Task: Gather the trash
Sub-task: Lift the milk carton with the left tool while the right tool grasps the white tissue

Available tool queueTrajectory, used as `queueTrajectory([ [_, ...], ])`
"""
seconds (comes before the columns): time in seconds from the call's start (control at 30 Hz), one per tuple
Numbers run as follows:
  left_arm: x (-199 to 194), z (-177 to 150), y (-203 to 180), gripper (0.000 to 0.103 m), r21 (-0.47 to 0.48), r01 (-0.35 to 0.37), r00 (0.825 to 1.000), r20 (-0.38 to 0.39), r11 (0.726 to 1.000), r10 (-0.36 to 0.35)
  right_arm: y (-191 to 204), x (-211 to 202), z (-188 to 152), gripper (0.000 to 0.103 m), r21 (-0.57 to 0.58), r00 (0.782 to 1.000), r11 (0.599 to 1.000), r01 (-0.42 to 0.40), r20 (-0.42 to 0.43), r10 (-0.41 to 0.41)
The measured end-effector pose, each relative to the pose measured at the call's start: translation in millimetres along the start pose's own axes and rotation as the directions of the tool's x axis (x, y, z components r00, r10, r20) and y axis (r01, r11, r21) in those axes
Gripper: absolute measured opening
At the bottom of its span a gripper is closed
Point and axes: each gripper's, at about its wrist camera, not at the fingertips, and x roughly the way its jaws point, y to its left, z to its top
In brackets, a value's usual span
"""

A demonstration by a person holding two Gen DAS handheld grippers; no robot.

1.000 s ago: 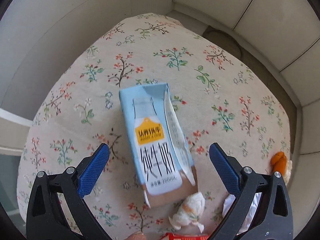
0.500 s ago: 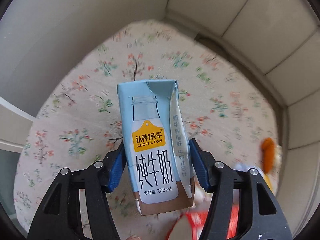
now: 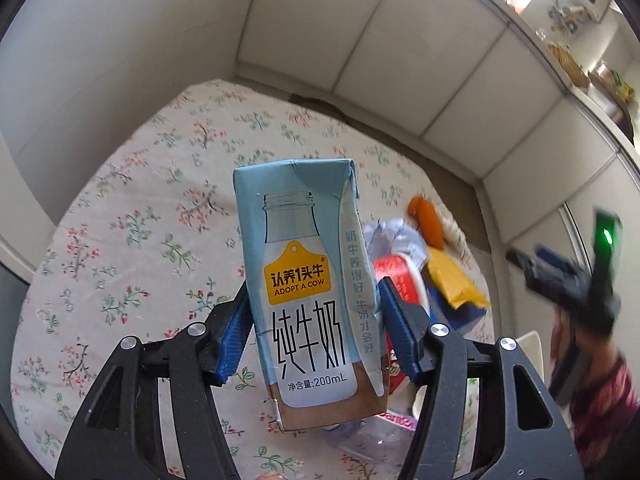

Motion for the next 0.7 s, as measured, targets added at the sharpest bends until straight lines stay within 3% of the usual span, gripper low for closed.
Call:
queueTrajectory([
  [0.03, 1.0, -0.1, 2.1, 0.058, -0.006, 0.006, 1.0, 0.002, 1.0, -0.006, -2.8, 10.8, 4.6, 0.072, -0.002, 1.0, 1.0, -0.011, -0.016, 0.011],
  [0.3, 12.9, -0.5, 13.8, 0.058, -0.029, 0.037, 0.999, -0.021, 0.999, -0.037, -9.7, 82.8, 12.1, 0.072, -0.023, 0.991, 0.996, -0.091, -0.102, 0.088],
  [0.7, 25.1, 1.9, 18.9, 0.058, -0.04, 0.056, 0.997, -0.046, 0.998, -0.058, 14.7, 131.1, 26.2, 0.062, -0.097, 0.977, 0.981, -0.169, -0.146, 0.154],
])
